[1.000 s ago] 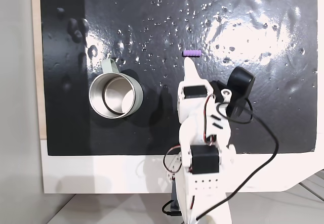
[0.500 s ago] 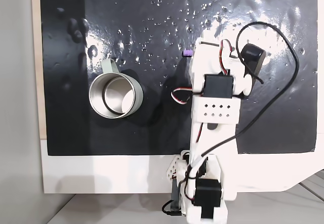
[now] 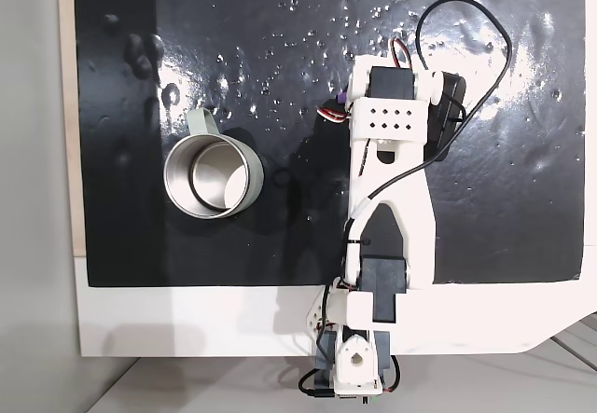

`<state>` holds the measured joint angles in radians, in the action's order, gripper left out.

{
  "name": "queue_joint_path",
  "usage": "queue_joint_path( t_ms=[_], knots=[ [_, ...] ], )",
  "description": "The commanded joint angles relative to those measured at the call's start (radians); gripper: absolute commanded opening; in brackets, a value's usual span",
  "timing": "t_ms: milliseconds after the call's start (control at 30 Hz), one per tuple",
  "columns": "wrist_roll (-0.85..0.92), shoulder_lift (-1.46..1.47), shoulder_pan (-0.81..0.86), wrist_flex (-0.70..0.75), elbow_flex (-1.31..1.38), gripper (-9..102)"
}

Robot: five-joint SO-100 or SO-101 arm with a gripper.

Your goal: Grasp a pengrip and put it in the cup.

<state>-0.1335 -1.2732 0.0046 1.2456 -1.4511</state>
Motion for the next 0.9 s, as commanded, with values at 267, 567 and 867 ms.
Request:
queue_joint_path(
  t_ms=[267,567,867],
  knots=[
    [0.026,0.097,0.012,-0.100,0.074,18],
    [0.049,0.114,0.017,-0.140,0.057,0],
    [0.044,-0.132,0.048,0.012,0.198,0]
  ],
)
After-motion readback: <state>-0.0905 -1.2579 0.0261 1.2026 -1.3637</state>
